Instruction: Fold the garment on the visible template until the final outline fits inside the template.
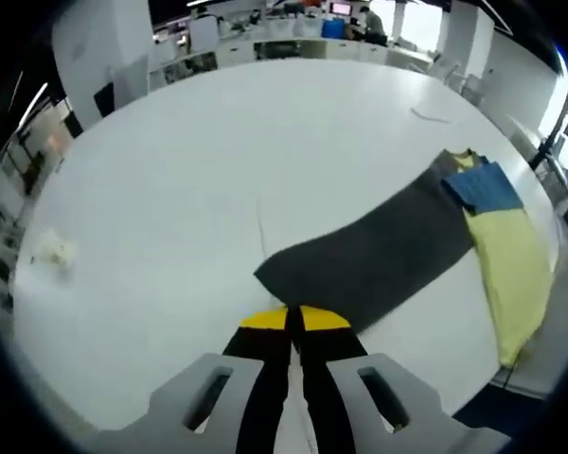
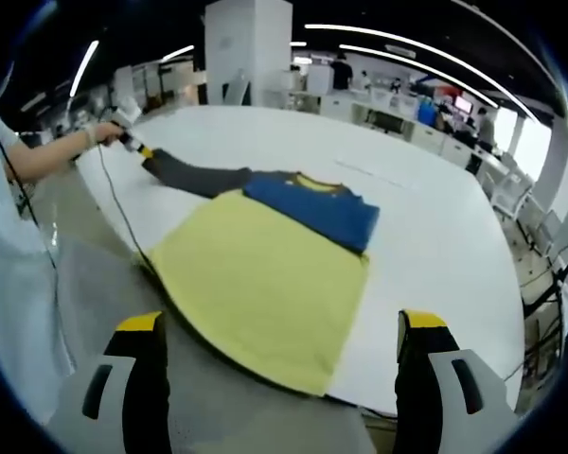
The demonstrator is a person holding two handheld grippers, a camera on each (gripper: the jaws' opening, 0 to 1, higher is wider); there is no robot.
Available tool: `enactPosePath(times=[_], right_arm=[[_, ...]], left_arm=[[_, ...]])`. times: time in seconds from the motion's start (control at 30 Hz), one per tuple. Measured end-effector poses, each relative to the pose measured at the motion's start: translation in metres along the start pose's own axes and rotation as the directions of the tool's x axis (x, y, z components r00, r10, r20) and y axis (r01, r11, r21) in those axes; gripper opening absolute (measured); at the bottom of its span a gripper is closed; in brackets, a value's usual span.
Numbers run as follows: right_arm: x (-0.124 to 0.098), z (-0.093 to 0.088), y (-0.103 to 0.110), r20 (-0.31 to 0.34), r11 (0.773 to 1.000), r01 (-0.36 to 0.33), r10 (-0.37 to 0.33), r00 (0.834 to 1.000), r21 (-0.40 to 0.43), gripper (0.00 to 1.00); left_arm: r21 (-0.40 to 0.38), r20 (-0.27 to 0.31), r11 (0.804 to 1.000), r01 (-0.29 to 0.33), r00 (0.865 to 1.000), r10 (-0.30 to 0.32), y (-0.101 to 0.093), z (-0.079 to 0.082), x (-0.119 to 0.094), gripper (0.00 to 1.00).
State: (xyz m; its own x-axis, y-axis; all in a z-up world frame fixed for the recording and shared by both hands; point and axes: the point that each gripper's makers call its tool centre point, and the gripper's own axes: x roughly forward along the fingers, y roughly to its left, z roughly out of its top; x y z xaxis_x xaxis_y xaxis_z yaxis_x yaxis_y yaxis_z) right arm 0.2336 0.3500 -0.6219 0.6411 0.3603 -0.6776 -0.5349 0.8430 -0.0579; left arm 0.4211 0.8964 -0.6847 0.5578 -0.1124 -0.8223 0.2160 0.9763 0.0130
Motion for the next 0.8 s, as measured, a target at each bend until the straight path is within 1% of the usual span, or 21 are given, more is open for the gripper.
enactPosePath(times=[0.1,0.2,0.27,0.4,0.5,0.6,0.8], right_arm=[[-0.002,-0.002,-0.001,-0.003,1.0,-0.001,0.001,1.0,-0.001,1.0],[-0.005,-0.004,-0.004,0.0,1.0,0.005,-0.005,1.0,-0.003,1.0],[-0.006,-0.004,-0.007,0.002,1.0,0.018,-0.018,1.0,-0.002,1.0],[-0.01,-0.003,-0.01,0.013,1.0,0.026,-0.026,1.0,-0.004,1.0],[-0.01,-0.005,-0.009,0.014,1.0,0.018,-0.018,1.0,-0.01,1.0],[-0.011,-0.007,-0.009,0.009,1.0,0.012,-0.012,1.0,-0.016,1.0],[-0.013,-0.01,-0.009,0.023,1.0,0.008,-0.008,1.0,-0.007,1.0]], left_arm=[[0.013,0.013,1.0,-0.003,1.0,0.003,0.005,0.01,0.0,0.0],[0.023,0.03,1.0,-0.003,1.0,0.002,0.005,0.02,-0.002,0.0],[0.032,0.033,0.999,-0.006,0.999,0.005,0.006,0.025,-0.003,0.0],[0.054,0.055,0.998,-0.015,0.998,0.012,0.002,0.035,-0.01,0.0],[0.07,0.065,0.997,-0.02,0.998,0.015,-0.002,0.041,-0.016,0.0],[0.072,0.071,0.997,-0.026,0.997,0.021,-0.004,0.046,-0.018,0.0],[0.092,0.082,0.995,-0.029,0.996,0.021,-0.015,0.054,-0.025,0.0]])
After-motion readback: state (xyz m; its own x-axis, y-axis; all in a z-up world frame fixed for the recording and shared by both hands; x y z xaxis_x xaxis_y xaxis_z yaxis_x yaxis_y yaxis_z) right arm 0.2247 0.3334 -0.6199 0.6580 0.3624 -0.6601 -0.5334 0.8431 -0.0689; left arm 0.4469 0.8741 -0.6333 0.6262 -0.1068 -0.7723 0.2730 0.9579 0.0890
